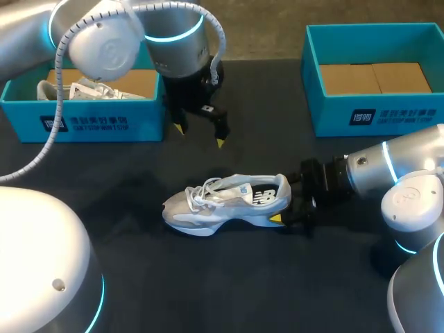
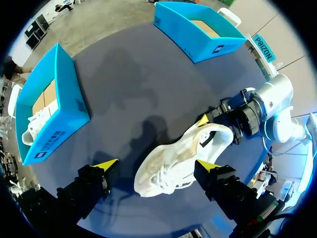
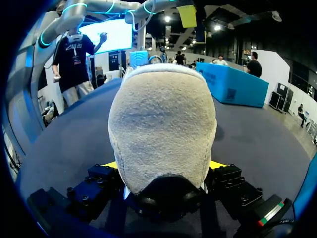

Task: Take the shoe out of the shoebox, open the shoe tongue, remove and reinsert the insole, then place the shoe into the shoebox

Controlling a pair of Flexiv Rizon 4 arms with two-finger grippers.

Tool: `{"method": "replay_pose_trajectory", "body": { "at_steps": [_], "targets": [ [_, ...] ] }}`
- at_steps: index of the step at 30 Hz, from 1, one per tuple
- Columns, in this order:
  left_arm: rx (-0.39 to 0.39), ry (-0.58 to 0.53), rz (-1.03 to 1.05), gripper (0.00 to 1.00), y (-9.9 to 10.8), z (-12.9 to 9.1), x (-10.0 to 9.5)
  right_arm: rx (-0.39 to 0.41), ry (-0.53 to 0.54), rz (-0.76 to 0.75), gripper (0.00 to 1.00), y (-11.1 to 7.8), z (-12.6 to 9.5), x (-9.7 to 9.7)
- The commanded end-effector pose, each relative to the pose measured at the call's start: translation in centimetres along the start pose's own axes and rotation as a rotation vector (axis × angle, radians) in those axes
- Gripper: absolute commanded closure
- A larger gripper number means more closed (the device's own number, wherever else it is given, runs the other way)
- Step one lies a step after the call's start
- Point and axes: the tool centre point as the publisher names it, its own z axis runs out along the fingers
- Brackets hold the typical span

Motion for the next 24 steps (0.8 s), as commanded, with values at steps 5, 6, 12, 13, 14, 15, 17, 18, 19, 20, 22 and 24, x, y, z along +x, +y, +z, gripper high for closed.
{"method": "replay_pose_trajectory", "body": {
  "at_steps": [5,6,12,13,14,15,17,18,19,20,22,24],
  "targets": [
    [-0.094,-0.005,-0.090,0.00,1.3,0.3,1.6,0.002,-0.001,0.001,1.00,0.1,0.2,-0.1],
    [-0.106,-0.012,-0.102,0.00,1.4,0.5,2.0,0.002,-0.001,0.001,1.00,0.1,0.2,-0.1],
    [-0.128,-0.052,-0.161,0.00,1.8,1.8,4.0,0.002,-0.001,0.001,1.00,0.1,0.2,-0.1],
    [-0.128,-0.052,-0.160,0.00,1.8,2.1,4.3,0.002,-0.001,0.001,1.00,0.1,0.2,-0.1],
    [-0.135,-0.051,-0.160,0.00,1.8,2.3,4.6,0.002,-0.001,0.001,1.00,0.1,0.2,-0.1],
    [-0.137,-0.048,-0.161,0.00,1.8,2.6,4.9,0.002,-0.001,0.001,1.00,0.1,0.2,-0.1],
    [-0.143,-0.052,-0.151,0.00,1.8,3.1,5.6,0.002,-0.001,0.001,1.00,0.1,0.2,-0.1],
    [-0.150,-0.057,-0.139,0.00,1.7,3.4,5.8,0.002,-0.001,0.001,1.00,0.1,0.2,-0.1],
    [-0.154,-0.050,-0.129,0.00,1.6,3.7,6.1,0.002,-0.001,0.001,1.00,0.1,0.2,-0.1],
    [-0.152,-0.052,-0.121,0.00,1.5,4.0,6.3,0.002,-0.001,0.001,1.00,0.1,0.2,-0.1],
    [-0.153,-0.067,-0.104,0.00,1.3,4.6,6.8,0.002,-0.001,0.001,1.00,0.1,0.2,-0.1],
    [-0.150,-0.087,-0.098,0.00,1.0,5.2,7.1,0.002,-0.001,0.001,1.00,0.1,0.2,-0.1]
  ]
}}
